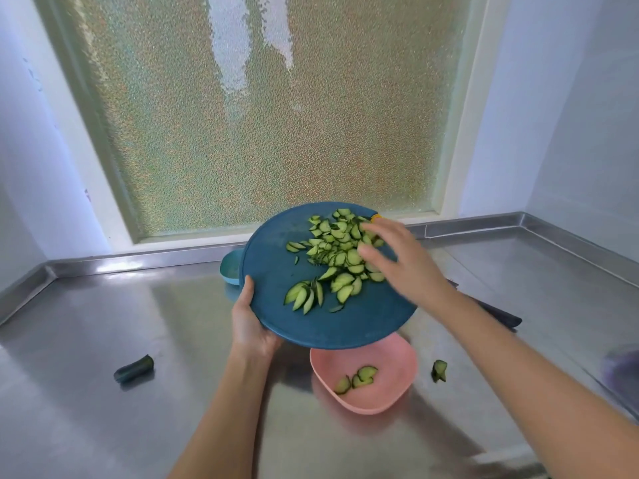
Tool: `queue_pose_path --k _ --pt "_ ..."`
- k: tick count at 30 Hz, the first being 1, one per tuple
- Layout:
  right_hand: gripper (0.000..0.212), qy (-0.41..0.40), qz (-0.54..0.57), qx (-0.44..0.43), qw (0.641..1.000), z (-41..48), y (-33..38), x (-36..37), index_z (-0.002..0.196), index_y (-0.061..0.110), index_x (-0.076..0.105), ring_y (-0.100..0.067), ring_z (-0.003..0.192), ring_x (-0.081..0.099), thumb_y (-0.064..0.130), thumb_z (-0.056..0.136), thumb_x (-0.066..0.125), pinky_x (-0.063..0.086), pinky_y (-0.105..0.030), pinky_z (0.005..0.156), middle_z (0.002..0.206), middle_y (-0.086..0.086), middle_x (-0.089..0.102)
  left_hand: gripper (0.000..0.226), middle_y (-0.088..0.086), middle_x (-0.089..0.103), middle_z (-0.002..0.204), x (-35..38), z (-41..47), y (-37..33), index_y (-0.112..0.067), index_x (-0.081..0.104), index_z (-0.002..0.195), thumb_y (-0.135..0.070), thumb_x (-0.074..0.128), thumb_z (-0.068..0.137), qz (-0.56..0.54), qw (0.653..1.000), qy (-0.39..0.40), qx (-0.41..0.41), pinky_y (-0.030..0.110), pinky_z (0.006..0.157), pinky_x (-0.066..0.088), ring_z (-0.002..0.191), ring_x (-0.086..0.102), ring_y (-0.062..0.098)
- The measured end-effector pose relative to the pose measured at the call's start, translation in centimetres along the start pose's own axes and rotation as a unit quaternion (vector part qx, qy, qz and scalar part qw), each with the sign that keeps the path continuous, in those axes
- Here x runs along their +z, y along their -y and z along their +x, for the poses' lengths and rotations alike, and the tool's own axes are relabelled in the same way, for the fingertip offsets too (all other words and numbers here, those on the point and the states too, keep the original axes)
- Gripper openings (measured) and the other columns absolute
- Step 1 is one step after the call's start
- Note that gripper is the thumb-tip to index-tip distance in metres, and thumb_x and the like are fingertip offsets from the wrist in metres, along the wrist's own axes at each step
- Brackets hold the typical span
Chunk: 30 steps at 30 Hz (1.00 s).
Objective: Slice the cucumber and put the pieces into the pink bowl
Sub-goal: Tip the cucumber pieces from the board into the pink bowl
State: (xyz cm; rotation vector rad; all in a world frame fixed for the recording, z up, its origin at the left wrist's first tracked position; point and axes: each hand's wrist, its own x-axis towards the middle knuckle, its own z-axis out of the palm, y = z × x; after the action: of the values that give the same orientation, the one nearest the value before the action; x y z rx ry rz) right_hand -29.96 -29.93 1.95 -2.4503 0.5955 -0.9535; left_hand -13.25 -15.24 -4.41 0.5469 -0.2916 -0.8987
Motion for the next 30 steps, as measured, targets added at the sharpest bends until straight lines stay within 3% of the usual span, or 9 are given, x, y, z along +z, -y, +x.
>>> queue_pose_path --k 4,8,12,20,25,30 --pt "0.056 0.058 0.004 0.062 0.996 5.8 -2.3 -0.4 0.146 0.025 0.038 -0.012 0.142 0.023 0.048 0.095 0.045 0.018 -0.037 0.118 0.153 0.002 0.030 0.050 0.013 0.071 0.103 0.3 -0.2 -0.3 -0.017 0.078 0.086 -0.036 0.034 0.099 0.008 1.000 0.010 -0.013 0.047 0.074 0.057 0.089 0.069 0.029" --pt "0.054 0.099 0.008 0.075 0.992 7.0 -3.0 1.1 0.140 0.032 0.044 -0.011 0.140 0.027 0.057 0.092 0.045 0.023 -0.034 0.113 0.149 0.005 0.036 0.049 0.014 0.071 0.102 0.6 -0.3 -0.6 -0.014 0.078 0.087 -0.036 0.035 0.098 0.008 0.999 0.009 -0.030 0.043 0.064 0.058 0.086 0.070 0.030" --pt "0.046 0.075 0.018 0.074 0.994 5.8 -2.9 2.2 0.121 0.033 0.061 -0.010 0.127 0.041 0.060 0.085 0.052 0.029 -0.028 0.103 0.132 0.006 0.048 0.055 0.013 0.073 0.095 0.7 -0.4 -0.7 -0.014 0.078 0.079 -0.035 0.032 0.099 0.013 1.000 0.005 -0.021 0.039 0.060 0.058 0.081 0.071 0.028" --pt "0.048 -0.015 -0.019 0.116 0.993 2.7 -1.6 4.5 0.120 0.018 0.060 -0.019 0.121 0.040 0.050 0.084 0.064 0.028 -0.025 0.093 0.123 -0.003 0.050 0.056 0.012 0.073 0.090 0.9 -0.6 -0.4 -0.013 0.078 0.075 -0.033 0.031 0.099 0.020 1.000 -0.014 -0.012 0.039 0.058 0.058 0.078 0.071 0.027" --pt "0.040 -0.031 -0.014 0.134 0.990 1.5 -0.8 4.9 0.119 0.014 0.059 -0.024 0.115 0.044 0.036 0.086 0.066 0.035 -0.031 0.093 0.116 -0.007 0.049 0.056 0.014 0.073 0.090 0.8 -0.7 -0.2 -0.012 0.078 0.075 -0.035 0.032 0.099 0.016 0.999 -0.025 -0.017 0.039 0.056 0.057 0.078 0.071 0.028" --pt "0.035 -0.067 -0.001 0.126 0.990 -0.3 -0.4 5.5 0.114 0.010 0.060 -0.021 0.108 0.046 0.029 0.086 0.067 0.032 -0.024 0.087 0.106 -0.002 0.048 0.058 0.012 0.073 0.088 0.8 -0.9 -0.1 -0.014 0.078 0.072 -0.034 0.031 0.099 0.023 1.000 -0.018 -0.011 0.039 0.055 0.057 0.076 0.071 0.027"
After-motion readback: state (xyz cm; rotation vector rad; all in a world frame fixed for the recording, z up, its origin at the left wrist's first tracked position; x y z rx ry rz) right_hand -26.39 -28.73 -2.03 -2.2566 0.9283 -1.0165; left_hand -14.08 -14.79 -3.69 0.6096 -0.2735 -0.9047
